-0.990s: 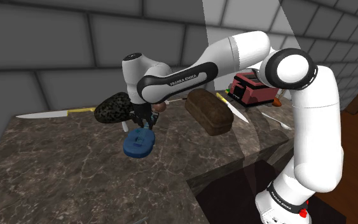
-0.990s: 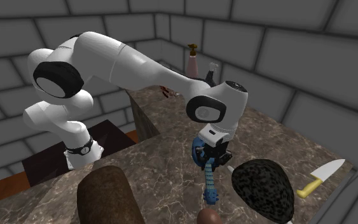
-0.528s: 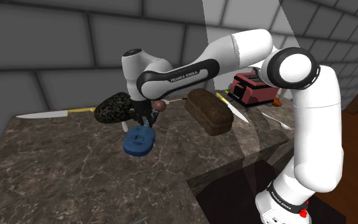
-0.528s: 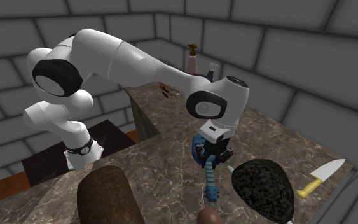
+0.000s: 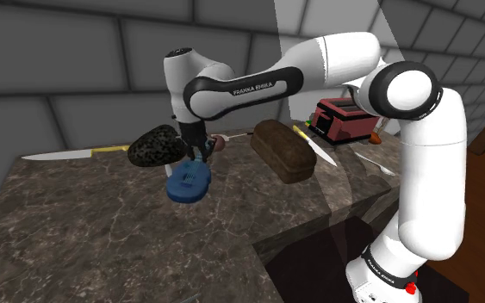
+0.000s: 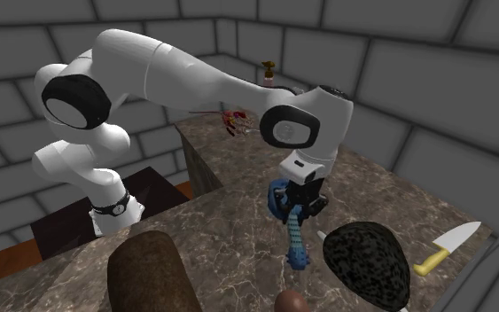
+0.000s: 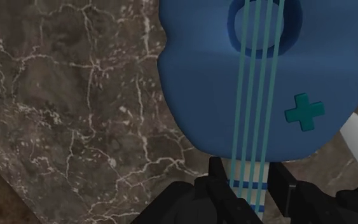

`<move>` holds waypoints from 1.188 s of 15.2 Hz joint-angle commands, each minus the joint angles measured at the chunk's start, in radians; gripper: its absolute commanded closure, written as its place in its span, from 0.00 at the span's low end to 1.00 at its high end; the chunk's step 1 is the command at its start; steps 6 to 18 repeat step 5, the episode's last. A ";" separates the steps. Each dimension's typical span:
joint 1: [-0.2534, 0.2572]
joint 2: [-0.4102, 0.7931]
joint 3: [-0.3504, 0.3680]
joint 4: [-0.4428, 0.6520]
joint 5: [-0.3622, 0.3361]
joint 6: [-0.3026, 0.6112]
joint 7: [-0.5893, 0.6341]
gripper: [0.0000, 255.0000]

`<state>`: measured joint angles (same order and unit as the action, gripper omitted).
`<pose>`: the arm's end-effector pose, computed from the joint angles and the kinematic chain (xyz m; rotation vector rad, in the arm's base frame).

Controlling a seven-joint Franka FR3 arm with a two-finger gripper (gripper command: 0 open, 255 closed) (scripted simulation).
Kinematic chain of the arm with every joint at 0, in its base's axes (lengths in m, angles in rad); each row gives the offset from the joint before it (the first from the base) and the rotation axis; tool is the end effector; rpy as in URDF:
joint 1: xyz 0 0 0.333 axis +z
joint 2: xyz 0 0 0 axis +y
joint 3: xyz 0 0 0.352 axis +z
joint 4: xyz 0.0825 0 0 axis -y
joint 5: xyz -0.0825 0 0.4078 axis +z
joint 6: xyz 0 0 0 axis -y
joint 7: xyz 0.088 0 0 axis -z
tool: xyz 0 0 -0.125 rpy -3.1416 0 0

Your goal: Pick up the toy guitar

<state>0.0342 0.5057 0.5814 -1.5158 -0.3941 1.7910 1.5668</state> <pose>0.6279 0.3201 0.4004 2.6882 -1.2573 0.0405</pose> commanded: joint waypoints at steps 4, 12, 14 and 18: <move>0.002 -0.013 0.005 0.038 0.010 -0.047 -0.012 1.00; 0.002 -0.013 0.005 0.038 0.010 -0.047 -0.012 1.00; 0.002 -0.013 0.005 0.038 0.010 -0.047 -0.012 1.00; 0.002 -0.013 0.005 0.038 0.010 -0.047 -0.012 1.00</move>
